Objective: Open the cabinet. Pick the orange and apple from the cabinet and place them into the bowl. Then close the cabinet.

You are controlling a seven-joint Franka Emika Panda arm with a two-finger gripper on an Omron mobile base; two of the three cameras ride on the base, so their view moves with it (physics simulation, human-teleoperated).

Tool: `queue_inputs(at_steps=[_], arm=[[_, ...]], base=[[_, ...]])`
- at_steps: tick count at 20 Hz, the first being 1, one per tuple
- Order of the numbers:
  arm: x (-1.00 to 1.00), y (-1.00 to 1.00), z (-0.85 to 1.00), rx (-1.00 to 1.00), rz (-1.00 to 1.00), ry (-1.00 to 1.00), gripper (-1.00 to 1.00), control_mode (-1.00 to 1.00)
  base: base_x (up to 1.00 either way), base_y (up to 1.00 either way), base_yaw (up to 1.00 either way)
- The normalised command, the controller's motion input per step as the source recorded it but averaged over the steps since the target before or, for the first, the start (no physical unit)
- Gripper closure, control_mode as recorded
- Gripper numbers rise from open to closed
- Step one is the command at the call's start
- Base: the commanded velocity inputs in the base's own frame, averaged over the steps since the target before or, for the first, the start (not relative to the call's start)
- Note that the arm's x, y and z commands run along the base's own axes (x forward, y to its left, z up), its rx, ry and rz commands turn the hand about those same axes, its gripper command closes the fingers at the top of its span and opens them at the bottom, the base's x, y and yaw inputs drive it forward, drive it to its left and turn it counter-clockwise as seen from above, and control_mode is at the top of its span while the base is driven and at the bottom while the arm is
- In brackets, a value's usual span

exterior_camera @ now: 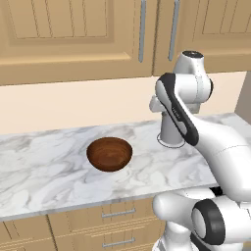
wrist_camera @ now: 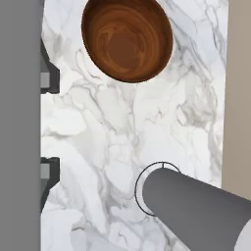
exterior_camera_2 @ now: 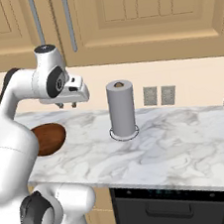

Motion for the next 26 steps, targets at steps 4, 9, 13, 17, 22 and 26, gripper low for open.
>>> queue_inputs(at_steps=[4, 9, 13, 17, 22, 26], arm=[[-0.18, 0.00, 0.00, 0.00, 0.00, -0.03, -1.00, -1.00], [-0.35, 0.00, 0.18, 0.00, 0.00, -0.22, -1.00, -1.00], [-0.35, 0.00, 0.50, 0.00, -0.04, -0.27, -1.00, -1.00], [-0.19, -0.03, 0.67, 0.00, -0.05, -0.12, -1.00, -1.00], [-0.09, -0.12, 0.78, 0.00, -0.03, -0.07, -1.00, -1.00], [0.00, -0.10, 0.69, 0.00, 0.00, -0.07, -1.00, -1.00]], base=[[0.00, 0.00, 0.00], [0.00, 0.00, 0.00], [0.00, 0.00, 0.00], [0.00, 0.00, 0.00], [0.00, 0.00, 0.00], [0.00, 0.00, 0.00]])
